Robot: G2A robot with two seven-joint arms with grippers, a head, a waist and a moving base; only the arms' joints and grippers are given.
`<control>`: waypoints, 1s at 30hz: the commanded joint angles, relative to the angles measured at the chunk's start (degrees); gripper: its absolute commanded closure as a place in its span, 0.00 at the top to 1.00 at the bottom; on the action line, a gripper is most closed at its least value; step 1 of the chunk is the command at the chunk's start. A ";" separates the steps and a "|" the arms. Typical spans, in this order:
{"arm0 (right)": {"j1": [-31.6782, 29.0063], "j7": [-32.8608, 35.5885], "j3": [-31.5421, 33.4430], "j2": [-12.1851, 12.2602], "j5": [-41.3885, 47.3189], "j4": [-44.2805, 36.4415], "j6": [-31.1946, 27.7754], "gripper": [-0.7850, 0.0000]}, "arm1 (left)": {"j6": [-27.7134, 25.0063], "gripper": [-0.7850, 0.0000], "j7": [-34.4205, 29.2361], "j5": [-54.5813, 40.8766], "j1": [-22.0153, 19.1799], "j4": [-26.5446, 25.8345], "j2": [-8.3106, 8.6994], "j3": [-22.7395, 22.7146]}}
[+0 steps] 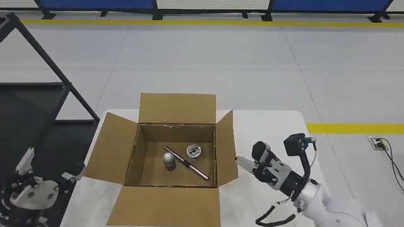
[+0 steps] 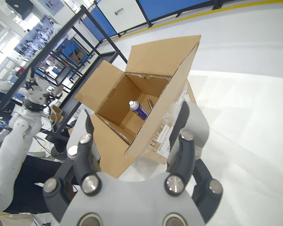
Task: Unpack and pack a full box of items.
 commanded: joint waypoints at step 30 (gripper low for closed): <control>6.53 6.66 -5.38 1.27 8.30 7.98 5.50 1.00 | -5.50 1.00 4.11 13.19 -5.17 7.04 1.01 -2.03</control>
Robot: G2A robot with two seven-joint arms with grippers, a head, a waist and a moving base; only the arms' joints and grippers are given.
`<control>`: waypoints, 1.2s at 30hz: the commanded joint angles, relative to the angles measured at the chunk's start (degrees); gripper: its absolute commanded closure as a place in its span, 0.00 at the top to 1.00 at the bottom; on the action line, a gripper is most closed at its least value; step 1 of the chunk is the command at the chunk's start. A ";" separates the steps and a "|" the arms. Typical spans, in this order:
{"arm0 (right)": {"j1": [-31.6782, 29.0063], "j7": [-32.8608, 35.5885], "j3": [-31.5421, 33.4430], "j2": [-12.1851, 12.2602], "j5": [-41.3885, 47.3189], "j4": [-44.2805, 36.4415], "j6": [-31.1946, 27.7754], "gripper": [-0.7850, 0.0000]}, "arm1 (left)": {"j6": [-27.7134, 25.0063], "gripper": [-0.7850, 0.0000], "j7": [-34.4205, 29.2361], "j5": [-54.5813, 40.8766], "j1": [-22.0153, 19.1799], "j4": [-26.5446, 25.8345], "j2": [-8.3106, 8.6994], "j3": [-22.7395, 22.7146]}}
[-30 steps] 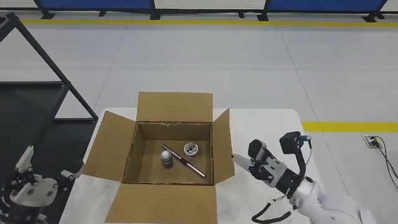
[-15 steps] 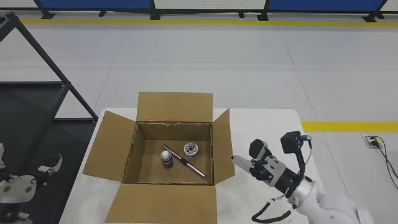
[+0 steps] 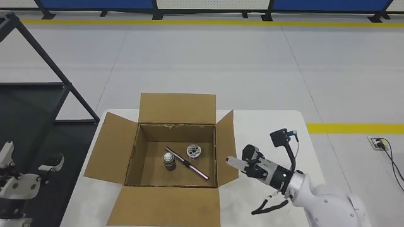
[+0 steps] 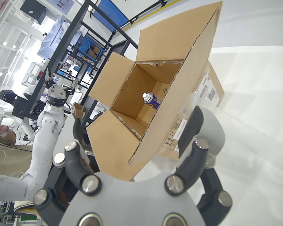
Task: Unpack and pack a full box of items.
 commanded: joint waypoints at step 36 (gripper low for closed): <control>18.88 -8.16 -25.42 -2.40 2.49 18.69 5.32 1.00 | -1.19 1.00 -3.41 18.77 -8.62 4.16 1.45 16.24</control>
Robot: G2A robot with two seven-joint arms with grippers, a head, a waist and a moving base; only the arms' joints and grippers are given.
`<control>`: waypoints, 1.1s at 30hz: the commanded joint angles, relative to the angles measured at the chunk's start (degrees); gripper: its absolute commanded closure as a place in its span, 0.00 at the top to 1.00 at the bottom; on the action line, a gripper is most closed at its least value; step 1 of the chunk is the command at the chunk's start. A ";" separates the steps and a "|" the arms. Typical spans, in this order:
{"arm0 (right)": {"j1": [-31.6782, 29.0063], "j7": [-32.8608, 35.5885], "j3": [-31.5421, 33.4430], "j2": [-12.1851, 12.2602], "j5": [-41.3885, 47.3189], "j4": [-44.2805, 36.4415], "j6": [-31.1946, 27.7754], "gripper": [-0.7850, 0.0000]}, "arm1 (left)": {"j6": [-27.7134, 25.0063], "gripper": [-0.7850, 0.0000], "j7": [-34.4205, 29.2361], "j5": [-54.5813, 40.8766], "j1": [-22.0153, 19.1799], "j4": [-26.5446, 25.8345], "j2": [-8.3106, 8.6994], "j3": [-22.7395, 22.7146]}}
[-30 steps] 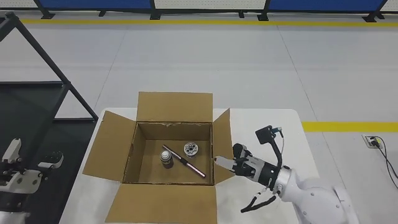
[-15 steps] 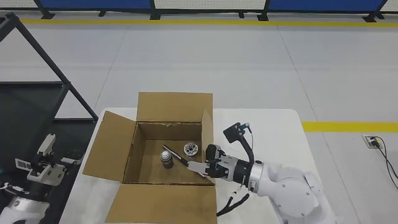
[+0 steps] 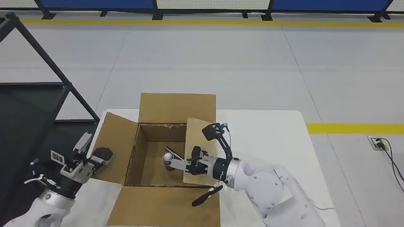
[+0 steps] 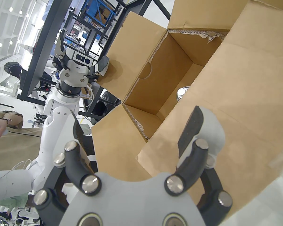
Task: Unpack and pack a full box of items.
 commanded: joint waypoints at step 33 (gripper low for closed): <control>1.41 -1.63 -0.11 0.03 0.74 6.41 1.24 1.00 | 1.14 1.00 -4.25 -4.51 2.07 0.31 0.96 -3.01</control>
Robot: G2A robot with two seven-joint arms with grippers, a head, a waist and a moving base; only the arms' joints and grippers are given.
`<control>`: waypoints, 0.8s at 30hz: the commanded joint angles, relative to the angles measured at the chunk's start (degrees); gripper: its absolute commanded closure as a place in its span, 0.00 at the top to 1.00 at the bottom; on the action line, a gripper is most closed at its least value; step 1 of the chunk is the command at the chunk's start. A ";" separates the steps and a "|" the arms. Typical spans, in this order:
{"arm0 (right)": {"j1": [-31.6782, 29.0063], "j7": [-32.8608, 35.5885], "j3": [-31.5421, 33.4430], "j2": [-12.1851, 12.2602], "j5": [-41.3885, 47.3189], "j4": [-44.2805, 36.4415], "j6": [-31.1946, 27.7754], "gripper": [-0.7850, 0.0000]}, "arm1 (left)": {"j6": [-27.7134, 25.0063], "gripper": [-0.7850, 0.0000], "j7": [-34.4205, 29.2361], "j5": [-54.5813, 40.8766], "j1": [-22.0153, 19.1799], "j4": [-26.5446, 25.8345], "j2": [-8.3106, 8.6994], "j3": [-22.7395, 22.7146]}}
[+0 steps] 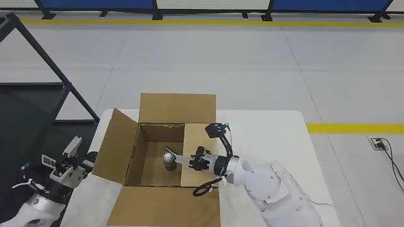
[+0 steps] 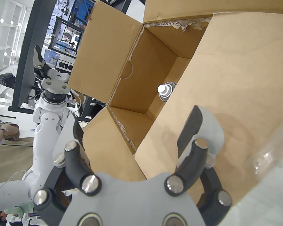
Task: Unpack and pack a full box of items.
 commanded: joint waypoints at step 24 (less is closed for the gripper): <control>-0.84 -0.55 0.47 0.27 0.49 0.79 -2.08 1.00 | 11.26 1.00 4.54 15.78 -6.41 -2.29 0.15 18.15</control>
